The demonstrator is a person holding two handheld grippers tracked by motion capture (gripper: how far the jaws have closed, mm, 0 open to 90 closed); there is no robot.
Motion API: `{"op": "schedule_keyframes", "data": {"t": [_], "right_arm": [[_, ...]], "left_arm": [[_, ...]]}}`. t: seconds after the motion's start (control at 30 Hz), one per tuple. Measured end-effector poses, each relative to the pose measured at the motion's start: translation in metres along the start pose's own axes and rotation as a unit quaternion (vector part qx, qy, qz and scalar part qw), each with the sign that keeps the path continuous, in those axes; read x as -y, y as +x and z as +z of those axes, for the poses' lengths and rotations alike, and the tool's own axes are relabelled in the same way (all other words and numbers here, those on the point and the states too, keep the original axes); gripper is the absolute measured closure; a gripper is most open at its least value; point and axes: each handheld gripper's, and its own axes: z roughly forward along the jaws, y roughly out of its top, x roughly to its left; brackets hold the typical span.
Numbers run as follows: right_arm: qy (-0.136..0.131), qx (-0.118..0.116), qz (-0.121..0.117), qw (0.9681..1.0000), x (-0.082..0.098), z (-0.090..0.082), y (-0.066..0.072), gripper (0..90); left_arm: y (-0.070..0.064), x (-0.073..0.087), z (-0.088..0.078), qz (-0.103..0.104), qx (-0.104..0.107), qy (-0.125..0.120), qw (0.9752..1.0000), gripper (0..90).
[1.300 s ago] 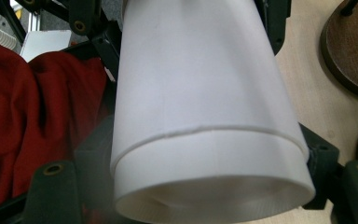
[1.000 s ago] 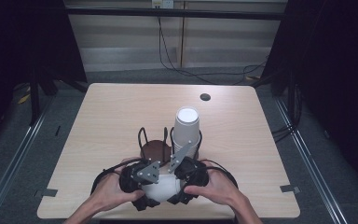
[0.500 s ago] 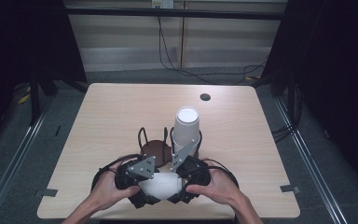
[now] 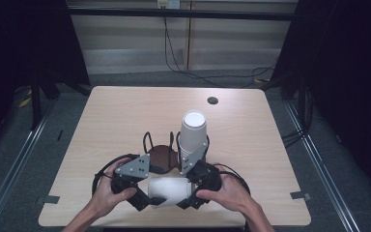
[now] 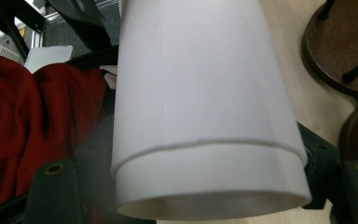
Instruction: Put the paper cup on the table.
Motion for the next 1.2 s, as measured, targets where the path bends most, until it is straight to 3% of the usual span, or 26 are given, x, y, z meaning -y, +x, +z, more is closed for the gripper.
{"op": "schedule_keyframes", "data": {"t": [0.1, 0.2, 0.33, 0.5, 0.67, 0.93, 1.07, 1.2], "right_arm": [[-0.016, -0.003, 0.009, 0.9998, 0.006, -0.005, -0.004, 25.8], [-0.027, 0.002, 0.021, 0.9994, 0.012, -0.008, -0.008, 25.8], [-0.048, 0.01, 0.031, 0.9983, 0.017, -0.013, -0.011, 25.6], [-0.063, 0.005, 0.04, 0.9972, 0.024, -0.016, -0.013, 25.6], [-0.081, 0.004, 0.046, 0.9957, 0.028, -0.019, -0.014, 25.6], [-0.113, 0.009, 0.04, 0.9928, 0.026, -0.023, -0.012, 25.5], [-0.121, 0.007, 0.045, 0.9916, 0.027, -0.024, -0.013, 25.4], [-0.136, 0.003, 0.046, 0.9896, 0.027, -0.028, -0.013, 25.4]], "left_arm": [[-0.002, 0.002, -0.007, -0.004, -0.016, -0.011, 0.9998, 15.9], [-0.001, 0.007, -0.014, -0.026, -0.024, -0.034, 0.9988, 15.9], [0.002, 0.015, -0.012, -0.044, -0.031, -0.028, 0.9982, 15.9], [0.004, 0.02, -0.012, -0.059, -0.034, -0.048, 0.9965, 15.9], [0.007, 0.023, -0.014, -0.075, -0.021, -0.061, 0.9951, 15.9], [0.009, 0.028, -0.017, -0.087, -0.027, -0.084, 0.9922, 15.9], [0.007, 0.028, -0.016, -0.082, -0.035, -0.092, 0.9918, 15.8], [0.006, 0.028, -0.014, -0.08, -0.028, -0.099, 0.9915, 15.8]]}}
